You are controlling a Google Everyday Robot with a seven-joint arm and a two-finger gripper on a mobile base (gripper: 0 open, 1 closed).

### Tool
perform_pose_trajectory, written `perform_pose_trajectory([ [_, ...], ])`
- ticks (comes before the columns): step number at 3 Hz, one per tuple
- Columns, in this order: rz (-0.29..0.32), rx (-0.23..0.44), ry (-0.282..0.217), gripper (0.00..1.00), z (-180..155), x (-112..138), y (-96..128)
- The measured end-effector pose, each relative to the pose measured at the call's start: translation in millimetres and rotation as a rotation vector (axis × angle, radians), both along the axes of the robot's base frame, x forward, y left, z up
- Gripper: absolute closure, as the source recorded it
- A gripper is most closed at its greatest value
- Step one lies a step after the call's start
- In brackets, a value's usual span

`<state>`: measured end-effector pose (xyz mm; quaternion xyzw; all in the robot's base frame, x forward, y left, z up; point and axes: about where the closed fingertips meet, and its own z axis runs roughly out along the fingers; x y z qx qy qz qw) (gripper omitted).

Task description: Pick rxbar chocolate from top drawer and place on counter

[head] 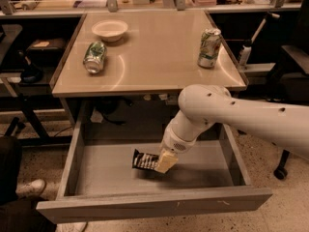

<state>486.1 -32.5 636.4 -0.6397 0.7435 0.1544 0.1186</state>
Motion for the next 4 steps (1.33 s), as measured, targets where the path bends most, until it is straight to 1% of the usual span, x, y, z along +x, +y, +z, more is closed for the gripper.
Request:
perform_pose_trajectory([
  [1, 0.016, 0.013, -0.044, 1.00, 25, 8, 0],
  [2, 0.027, 0.004, -0.095, 1.00, 52, 14, -1],
  [4, 0.068, -0.025, -0.192, 1.00, 126, 39, 8],
])
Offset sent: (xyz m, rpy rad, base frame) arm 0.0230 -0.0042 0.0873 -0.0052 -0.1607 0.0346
